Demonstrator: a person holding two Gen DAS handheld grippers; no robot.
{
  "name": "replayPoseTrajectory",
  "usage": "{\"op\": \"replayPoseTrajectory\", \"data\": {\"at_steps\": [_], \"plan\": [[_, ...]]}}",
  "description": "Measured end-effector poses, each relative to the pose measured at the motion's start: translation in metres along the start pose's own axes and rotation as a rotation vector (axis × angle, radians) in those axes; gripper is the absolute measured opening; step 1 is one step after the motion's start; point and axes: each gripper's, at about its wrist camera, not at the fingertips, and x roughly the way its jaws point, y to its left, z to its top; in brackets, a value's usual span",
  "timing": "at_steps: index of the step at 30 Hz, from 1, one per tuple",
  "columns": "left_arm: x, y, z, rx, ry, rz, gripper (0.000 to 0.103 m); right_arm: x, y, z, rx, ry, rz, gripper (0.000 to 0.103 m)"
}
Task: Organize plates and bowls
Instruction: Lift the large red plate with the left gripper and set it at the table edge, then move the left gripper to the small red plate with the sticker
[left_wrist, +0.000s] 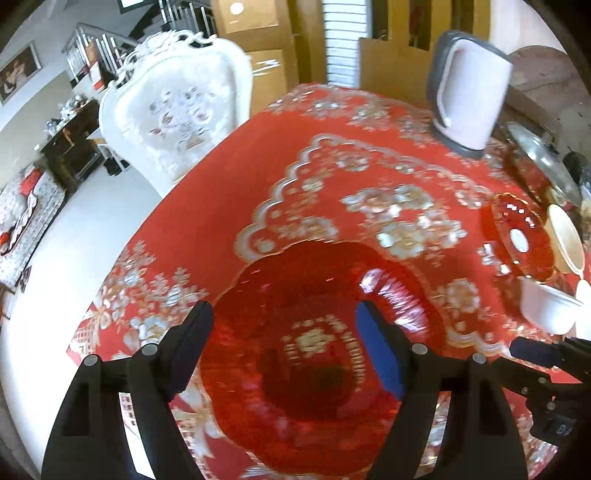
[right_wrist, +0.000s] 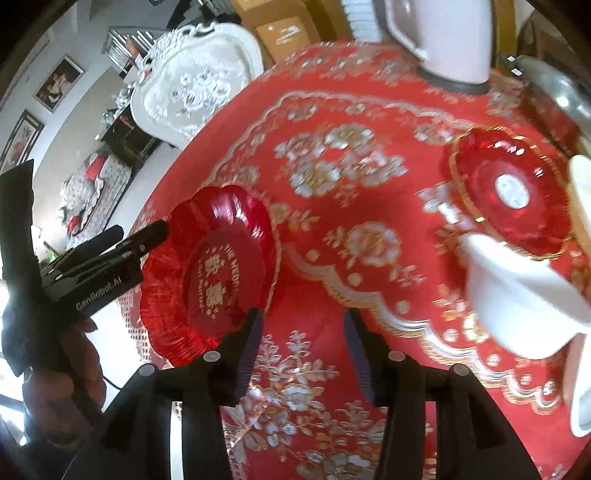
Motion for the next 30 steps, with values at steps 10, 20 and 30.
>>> {"op": "replayPoseTrajectory", "data": {"at_steps": [10, 20, 30], "plan": [[-0.020, -0.061, 0.015, 0.048, -0.029, -0.089, 0.080, -0.035, -0.032, 0.002, 0.058, -0.077, -0.054, 0.056], [-0.039, -0.121, 0.035, 0.141, -0.070, -0.157, 0.080, -0.072, -0.067, 0.010, 0.099, -0.143, -0.119, 0.058], [-0.058, -0.187, 0.068, 0.252, -0.124, -0.229, 0.080, -0.114, -0.120, 0.026, 0.126, -0.197, -0.244, 0.061]]}}
